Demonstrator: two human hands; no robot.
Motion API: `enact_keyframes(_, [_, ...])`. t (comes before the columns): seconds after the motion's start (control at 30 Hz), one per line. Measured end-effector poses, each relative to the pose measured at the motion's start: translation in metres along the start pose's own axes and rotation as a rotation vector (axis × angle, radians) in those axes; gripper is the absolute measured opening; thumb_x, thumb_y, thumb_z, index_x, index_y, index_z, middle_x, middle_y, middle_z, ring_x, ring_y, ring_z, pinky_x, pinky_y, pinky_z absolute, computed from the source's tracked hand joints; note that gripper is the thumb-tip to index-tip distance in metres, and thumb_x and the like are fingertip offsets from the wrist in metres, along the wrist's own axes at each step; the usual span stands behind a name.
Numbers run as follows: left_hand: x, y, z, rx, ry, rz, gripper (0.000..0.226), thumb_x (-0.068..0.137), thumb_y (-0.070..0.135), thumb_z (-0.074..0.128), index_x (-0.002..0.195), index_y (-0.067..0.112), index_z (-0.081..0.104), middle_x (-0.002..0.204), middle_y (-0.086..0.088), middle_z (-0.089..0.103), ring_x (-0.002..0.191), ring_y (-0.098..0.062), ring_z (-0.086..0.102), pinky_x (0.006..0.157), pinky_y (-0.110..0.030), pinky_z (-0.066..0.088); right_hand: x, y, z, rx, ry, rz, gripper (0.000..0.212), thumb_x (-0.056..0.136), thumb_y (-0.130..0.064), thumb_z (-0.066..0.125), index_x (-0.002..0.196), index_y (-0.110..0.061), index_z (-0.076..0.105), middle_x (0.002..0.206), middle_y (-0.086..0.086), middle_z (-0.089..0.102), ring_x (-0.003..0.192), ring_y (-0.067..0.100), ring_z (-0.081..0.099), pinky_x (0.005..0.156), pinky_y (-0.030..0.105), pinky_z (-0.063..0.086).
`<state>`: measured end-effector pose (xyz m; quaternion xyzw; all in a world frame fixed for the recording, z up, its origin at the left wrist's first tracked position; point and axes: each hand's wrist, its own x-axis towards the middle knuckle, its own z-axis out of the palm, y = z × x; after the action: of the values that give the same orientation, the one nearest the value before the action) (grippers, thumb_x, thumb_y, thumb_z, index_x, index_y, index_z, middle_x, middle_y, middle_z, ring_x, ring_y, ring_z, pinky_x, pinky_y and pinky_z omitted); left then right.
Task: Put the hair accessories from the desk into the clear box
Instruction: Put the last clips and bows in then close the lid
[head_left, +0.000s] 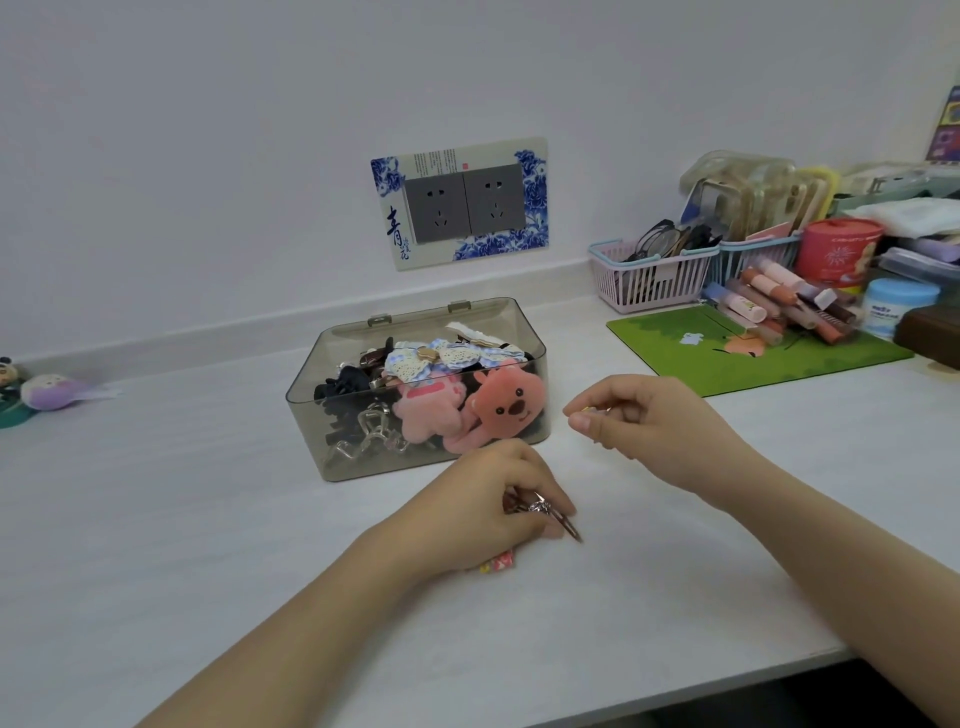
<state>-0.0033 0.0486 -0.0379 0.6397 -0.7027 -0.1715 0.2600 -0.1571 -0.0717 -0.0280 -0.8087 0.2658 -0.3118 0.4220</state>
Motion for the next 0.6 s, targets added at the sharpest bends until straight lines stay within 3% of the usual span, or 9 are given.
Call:
enact_keyframes(0.1, [0.002,0.001,0.001,0.012,-0.011,0.002,0.017,0.077,0.023,0.075,0.094,0.028,0.074,0.101,0.008,0.061,0.098,-0.004,0.056,0.091,-0.029,0.045,0.0,0.0,0.0,0.029,0.007,-0.002,0.003,0.081,-0.023,0.068,0.082,-0.022,0.07,0.065,0.01,0.058,0.062,0.014,0.05,0.059,0.024,0.038])
enact_keyframes(0.23, [0.005,0.005,0.002,0.007,0.006,-0.01,0.017,0.077,0.022,0.075,0.093,0.026,0.075,0.1,0.008,0.061,0.091,0.0,0.055,0.083,-0.019,0.045,0.0,0.001,-0.001,0.057,0.031,-0.011,0.002,0.081,-0.023,0.068,0.082,-0.022,0.07,0.067,0.013,0.06,0.064,0.017,0.05,0.06,0.028,0.038])
enact_keyframes(0.33, [0.007,0.007,0.002,0.004,0.028,-0.007,0.016,0.077,0.024,0.075,0.092,0.025,0.076,0.097,0.012,0.06,0.083,0.007,0.052,0.072,-0.007,0.038,0.001,0.002,-0.003,0.085,0.084,-0.02,0.003,0.081,-0.023,0.068,0.082,-0.023,0.07,0.074,0.028,0.061,0.063,0.017,0.051,0.06,0.029,0.039])
enact_keyframes(0.6, [0.012,0.011,0.0,-0.047,0.106,-0.033,0.015,0.075,0.022,0.077,0.09,0.024,0.077,0.09,0.018,0.06,0.079,0.012,0.051,0.07,-0.007,0.036,0.005,0.005,-0.009,0.136,0.16,0.007,0.004,0.082,-0.022,0.067,0.084,-0.021,0.071,0.069,0.012,0.058,0.047,-0.002,0.049,0.052,0.011,0.04])
